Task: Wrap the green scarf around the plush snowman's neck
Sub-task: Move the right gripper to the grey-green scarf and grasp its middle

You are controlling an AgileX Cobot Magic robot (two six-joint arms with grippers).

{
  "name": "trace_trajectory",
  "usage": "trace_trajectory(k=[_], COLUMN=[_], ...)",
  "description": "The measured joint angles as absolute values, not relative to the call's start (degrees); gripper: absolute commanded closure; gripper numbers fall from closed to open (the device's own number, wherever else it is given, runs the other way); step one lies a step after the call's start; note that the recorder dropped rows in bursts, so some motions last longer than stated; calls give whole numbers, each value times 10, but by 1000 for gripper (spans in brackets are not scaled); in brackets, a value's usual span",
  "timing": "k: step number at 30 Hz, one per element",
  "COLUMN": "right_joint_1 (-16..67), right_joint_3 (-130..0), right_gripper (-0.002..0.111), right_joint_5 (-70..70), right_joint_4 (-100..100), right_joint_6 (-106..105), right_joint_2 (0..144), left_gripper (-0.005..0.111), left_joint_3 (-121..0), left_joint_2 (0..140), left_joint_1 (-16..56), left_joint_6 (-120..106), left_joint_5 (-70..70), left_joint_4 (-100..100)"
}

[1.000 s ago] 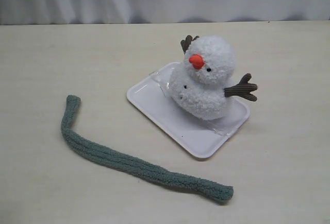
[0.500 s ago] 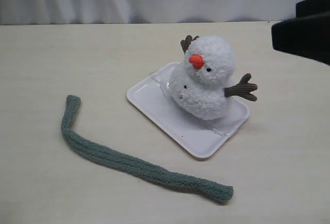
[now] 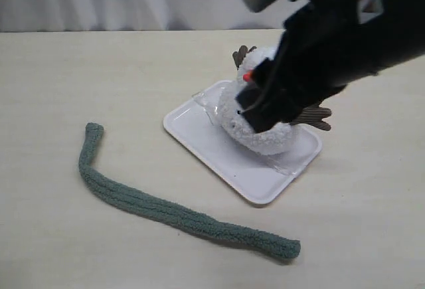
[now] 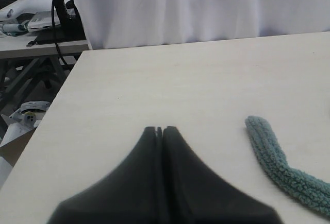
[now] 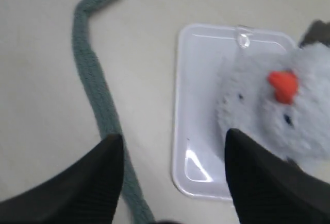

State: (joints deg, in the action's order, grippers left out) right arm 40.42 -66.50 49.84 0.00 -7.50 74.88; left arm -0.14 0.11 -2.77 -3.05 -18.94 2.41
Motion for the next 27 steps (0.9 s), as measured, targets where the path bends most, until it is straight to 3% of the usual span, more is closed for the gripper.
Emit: trace_trajectory(k=[7,17,27], right_joint_1=[495,502,527], right_joint_3=[-751,-776,-778], right_gripper=[44,43,43], right_joint_5=[523,502,419], right_joint_4=[10,175,136], right_joint_6=[-29,-179,-204], right_joint_2=[880,1046,1148], left_gripper=[107,107,107], left_joint_3=[-1,-1,-1], left_joint_2=[1,1,1], left_joint_1=[-28,-28,-28], left_joint_6=[-30,-30,-30], left_joint_5=[-189,-189,-189], left_joint_4=[24,24,24])
